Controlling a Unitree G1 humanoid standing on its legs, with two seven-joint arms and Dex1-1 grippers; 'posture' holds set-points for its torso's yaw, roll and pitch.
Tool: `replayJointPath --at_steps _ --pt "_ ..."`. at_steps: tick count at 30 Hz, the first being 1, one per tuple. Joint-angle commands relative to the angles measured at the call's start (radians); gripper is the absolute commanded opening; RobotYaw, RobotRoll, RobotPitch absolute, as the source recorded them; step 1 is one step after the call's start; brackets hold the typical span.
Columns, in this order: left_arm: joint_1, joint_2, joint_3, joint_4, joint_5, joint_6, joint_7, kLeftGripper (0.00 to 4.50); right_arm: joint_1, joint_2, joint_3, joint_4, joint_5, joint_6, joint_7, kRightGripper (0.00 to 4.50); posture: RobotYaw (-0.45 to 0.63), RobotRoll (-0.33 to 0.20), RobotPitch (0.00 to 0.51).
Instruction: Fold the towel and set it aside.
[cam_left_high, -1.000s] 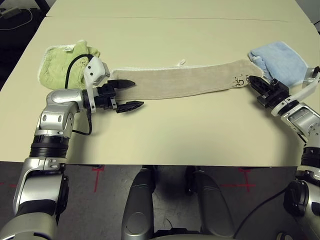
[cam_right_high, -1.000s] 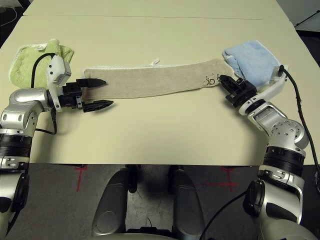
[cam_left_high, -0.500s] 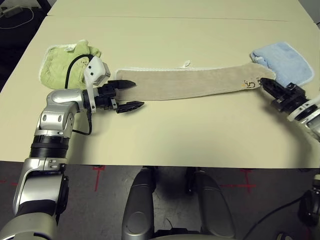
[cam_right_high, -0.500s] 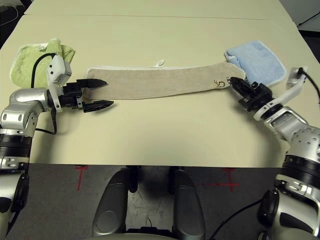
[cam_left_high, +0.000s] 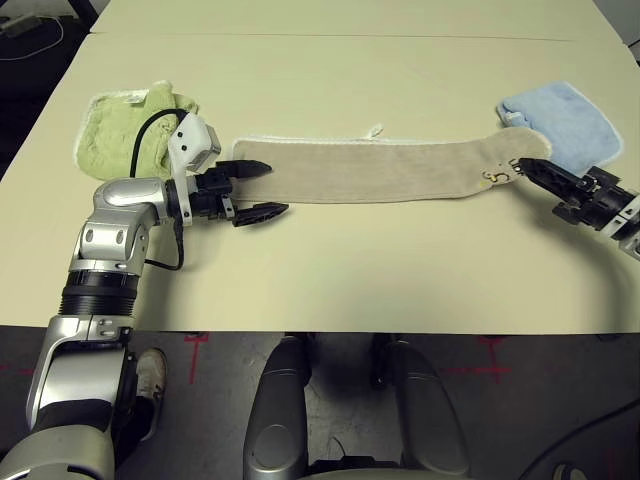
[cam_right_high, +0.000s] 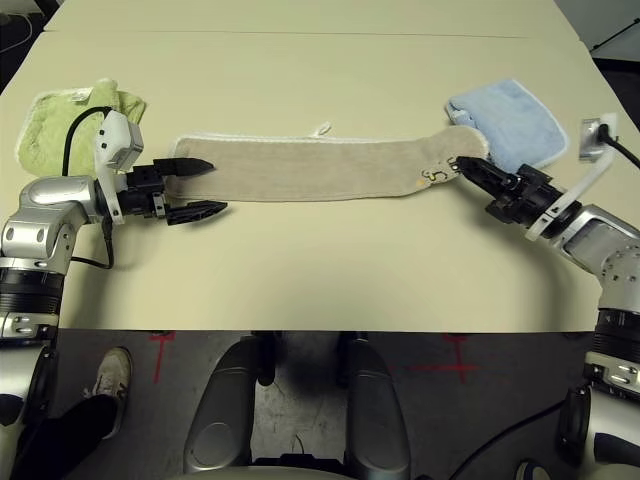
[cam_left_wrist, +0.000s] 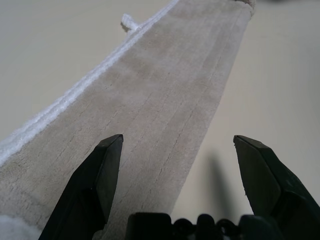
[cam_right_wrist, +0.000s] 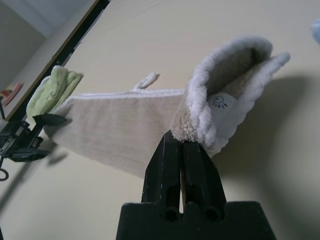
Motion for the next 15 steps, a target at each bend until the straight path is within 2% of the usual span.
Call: replayJointPath --at_steps 1,7,15 --pt "0.005 0.007 -0.014 -0.005 0.001 0.003 -0.007 4.50 -0.031 -0.024 0.044 -0.014 -0.034 -0.027 0.062 0.06 0.03 0.000 0.264" --pt "0.008 0.006 -0.013 -0.007 0.001 0.003 -0.004 4.50 -0.123 -0.018 0.138 -0.017 -0.076 -0.034 0.143 0.06 0.03 0.000 0.261" --pt "0.005 0.006 -0.012 -0.006 0.002 0.003 0.001 4.50 -0.137 -0.022 0.262 -0.078 -0.126 -0.048 0.252 0.06 0.04 0.000 0.260"
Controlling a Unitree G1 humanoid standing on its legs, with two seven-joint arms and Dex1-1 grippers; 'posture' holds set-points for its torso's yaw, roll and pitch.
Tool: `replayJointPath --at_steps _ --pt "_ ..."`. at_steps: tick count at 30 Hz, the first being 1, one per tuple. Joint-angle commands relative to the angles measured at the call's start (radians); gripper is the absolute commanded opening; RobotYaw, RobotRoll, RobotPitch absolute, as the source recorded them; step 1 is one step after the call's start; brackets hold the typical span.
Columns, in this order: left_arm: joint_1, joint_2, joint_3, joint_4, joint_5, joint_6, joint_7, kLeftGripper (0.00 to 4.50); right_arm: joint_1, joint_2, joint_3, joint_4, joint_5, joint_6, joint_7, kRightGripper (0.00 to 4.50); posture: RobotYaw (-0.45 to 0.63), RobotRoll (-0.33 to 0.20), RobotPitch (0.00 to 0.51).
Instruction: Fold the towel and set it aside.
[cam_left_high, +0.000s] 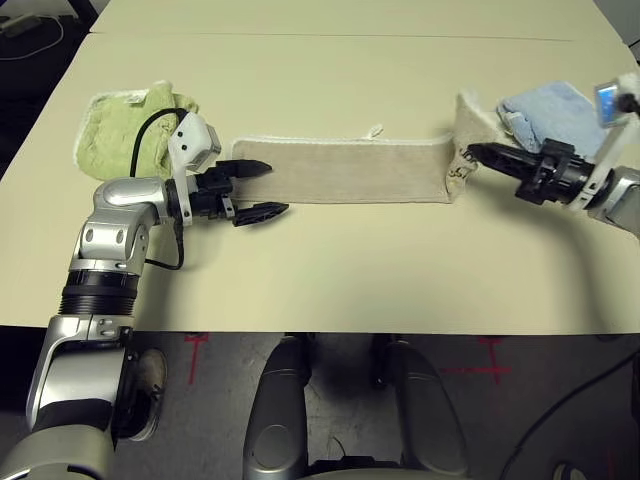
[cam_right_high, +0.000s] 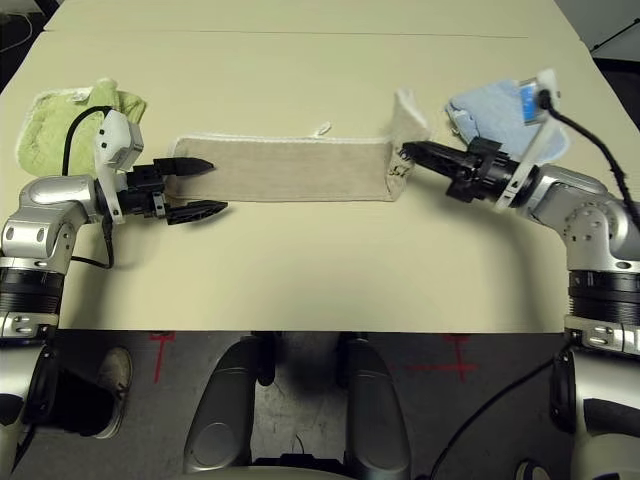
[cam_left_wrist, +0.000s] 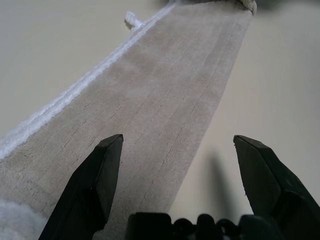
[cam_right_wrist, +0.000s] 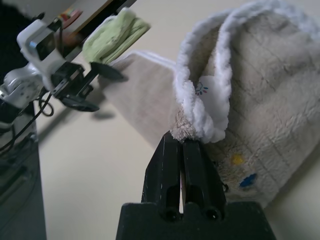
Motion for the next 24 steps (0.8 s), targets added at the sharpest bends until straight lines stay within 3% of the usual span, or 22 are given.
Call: replayJointPath --at_steps 1,10,23,24 --pt "0.005 0.007 -0.011 -0.005 0.002 0.002 -0.001 4.50 0.003 -0.003 0.035 -0.043 -0.027 -0.013 0.030 0.06 0.04 0.000 0.260" --pt "0.007 0.006 -0.011 -0.008 0.002 0.006 0.003 4.50 -0.010 0.077 0.093 -0.078 -0.080 -0.028 -0.009 0.06 0.04 0.000 0.264" --pt "0.026 0.010 -0.005 -0.030 -0.006 0.018 0.014 4.50 -0.062 0.182 0.195 -0.015 -0.246 -0.084 -0.101 0.06 0.05 0.000 0.269" --pt "0.028 0.011 -0.005 -0.033 -0.007 0.019 0.015 4.50 -0.061 0.186 0.199 -0.013 -0.250 -0.082 -0.099 0.26 0.06 0.000 0.270"
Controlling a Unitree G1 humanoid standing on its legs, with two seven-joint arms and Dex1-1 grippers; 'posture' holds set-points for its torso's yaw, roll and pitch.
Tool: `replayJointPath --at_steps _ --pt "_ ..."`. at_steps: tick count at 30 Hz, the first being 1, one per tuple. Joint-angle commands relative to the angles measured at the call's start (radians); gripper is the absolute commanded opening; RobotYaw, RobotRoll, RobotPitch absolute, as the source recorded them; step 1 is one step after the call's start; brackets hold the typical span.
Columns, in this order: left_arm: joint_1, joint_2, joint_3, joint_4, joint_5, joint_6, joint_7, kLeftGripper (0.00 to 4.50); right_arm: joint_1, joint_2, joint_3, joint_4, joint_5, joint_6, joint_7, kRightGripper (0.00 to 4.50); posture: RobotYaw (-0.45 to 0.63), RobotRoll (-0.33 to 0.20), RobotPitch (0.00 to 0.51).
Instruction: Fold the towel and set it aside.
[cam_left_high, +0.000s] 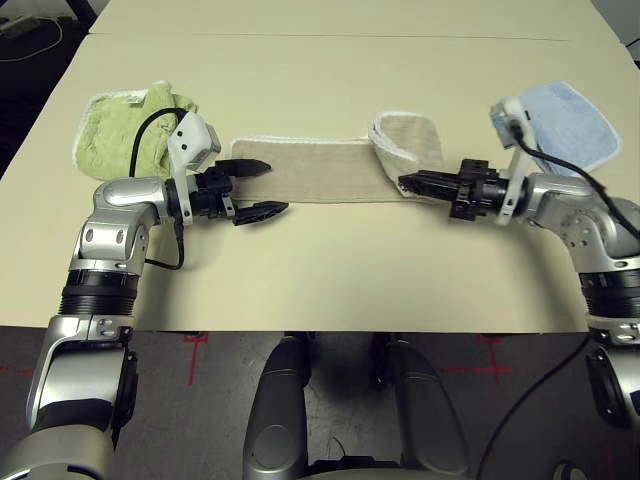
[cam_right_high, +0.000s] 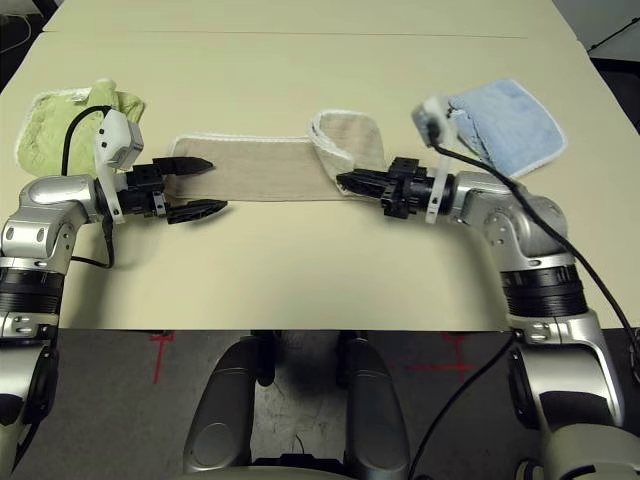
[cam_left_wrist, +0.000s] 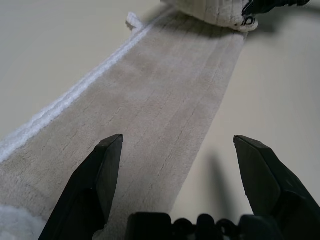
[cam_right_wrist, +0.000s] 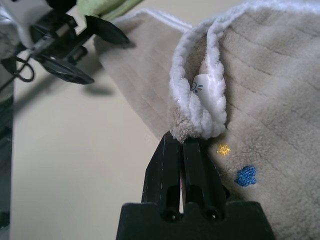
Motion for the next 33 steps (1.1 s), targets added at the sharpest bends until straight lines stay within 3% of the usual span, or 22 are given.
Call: replayJointPath --at_steps 1,12,13,21,25,28,33 --pt "0.027 0.011 -0.004 -0.029 -0.006 0.010 0.000 4.50 -0.002 0.001 0.028 0.008 -0.031 -0.007 0.006 0.26 0.06 0.000 0.269" --pt "0.025 0.005 -0.007 -0.028 -0.004 0.012 0.008 4.50 -0.032 0.058 -0.044 0.027 -0.004 -0.066 0.011 4.32 0.05 0.000 0.266" --pt "0.024 0.004 -0.007 -0.026 -0.004 0.012 0.009 4.50 -0.034 0.063 -0.052 0.035 -0.003 -0.073 0.009 4.48 0.04 0.000 0.266" --pt "0.023 -0.001 -0.011 -0.029 -0.006 0.016 0.014 4.50 -0.041 0.123 -0.038 0.110 -0.043 -0.132 -0.011 4.48 0.05 0.000 0.260" --pt "0.026 0.002 -0.009 -0.036 -0.008 0.021 0.014 4.50 -0.046 0.120 -0.086 0.150 -0.024 -0.196 0.026 4.48 0.05 0.000 0.254" --pt "0.028 -0.002 -0.002 -0.036 -0.013 0.025 0.021 4.50 -0.037 0.095 -0.156 0.272 -0.018 -0.403 0.134 4.48 0.04 0.000 0.256" --pt "0.053 -0.019 0.019 -0.065 -0.032 0.060 0.068 4.50 -0.048 0.052 -0.170 0.482 -0.092 -0.742 0.275 4.48 0.05 0.000 0.269"
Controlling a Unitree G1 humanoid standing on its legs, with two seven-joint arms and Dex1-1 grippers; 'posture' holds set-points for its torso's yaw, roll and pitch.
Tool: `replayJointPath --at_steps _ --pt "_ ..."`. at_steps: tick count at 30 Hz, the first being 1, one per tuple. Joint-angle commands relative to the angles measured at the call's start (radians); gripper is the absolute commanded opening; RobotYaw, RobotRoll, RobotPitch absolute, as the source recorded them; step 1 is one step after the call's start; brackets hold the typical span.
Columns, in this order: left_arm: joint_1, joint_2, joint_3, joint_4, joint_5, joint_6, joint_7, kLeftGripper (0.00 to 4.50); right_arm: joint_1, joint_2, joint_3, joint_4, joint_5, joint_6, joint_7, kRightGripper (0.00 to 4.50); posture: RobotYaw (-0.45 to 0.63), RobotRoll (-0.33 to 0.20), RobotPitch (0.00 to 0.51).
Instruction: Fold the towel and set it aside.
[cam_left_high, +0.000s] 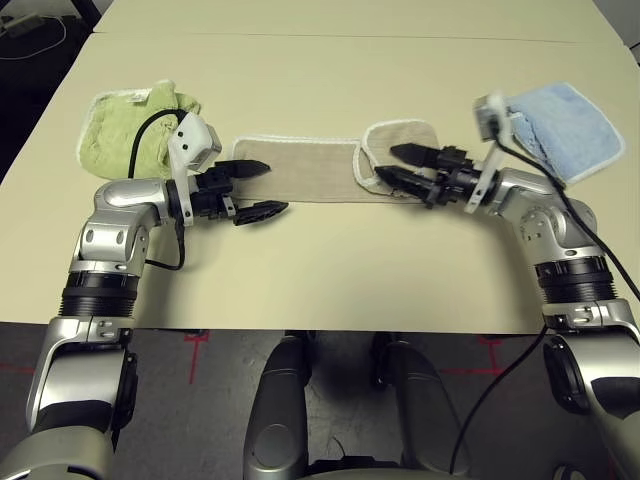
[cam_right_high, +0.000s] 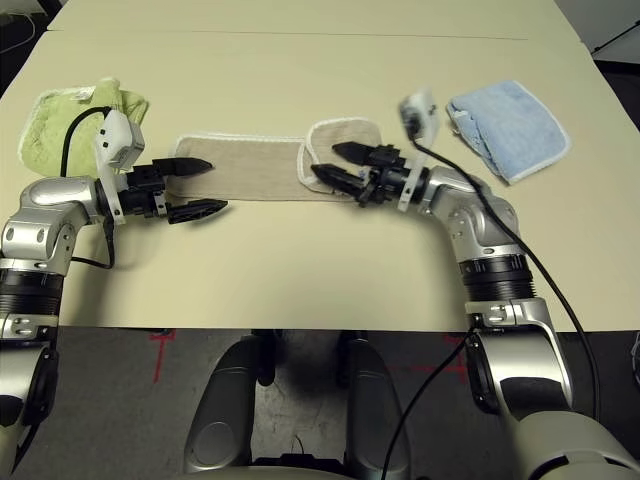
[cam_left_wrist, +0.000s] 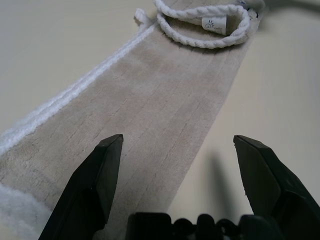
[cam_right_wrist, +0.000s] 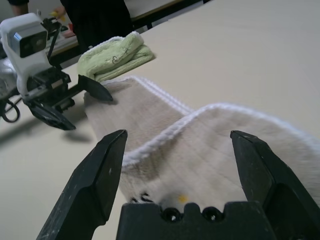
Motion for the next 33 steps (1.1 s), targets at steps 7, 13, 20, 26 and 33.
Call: replayJointPath --at_steps 7,13,20,26,33 --pt "0.093 -0.007 0.038 -0.099 -0.043 0.070 0.091 4.50 -0.019 -0.046 0.007 0.227 -0.051 -0.271 0.255 4.48 0.08 0.000 0.284" --pt "0.103 -0.006 0.057 -0.125 -0.051 0.088 0.137 4.50 -0.010 -0.087 0.027 0.207 -0.059 -0.284 0.394 4.48 0.10 0.000 0.284" --pt "0.084 0.004 0.069 -0.104 -0.049 0.099 0.166 4.50 -0.019 -0.084 0.037 0.233 -0.079 -0.336 0.426 4.48 0.11 0.000 0.285" --pt "0.028 0.037 0.117 -0.107 -0.072 0.207 0.223 4.50 -0.011 -0.082 0.045 0.239 -0.090 -0.365 0.455 4.48 0.12 0.000 0.284" --pt "-0.014 0.136 0.170 -0.185 -0.199 0.549 0.232 4.50 -0.003 -0.071 0.047 0.227 -0.095 -0.362 0.439 4.48 0.13 0.000 0.286"
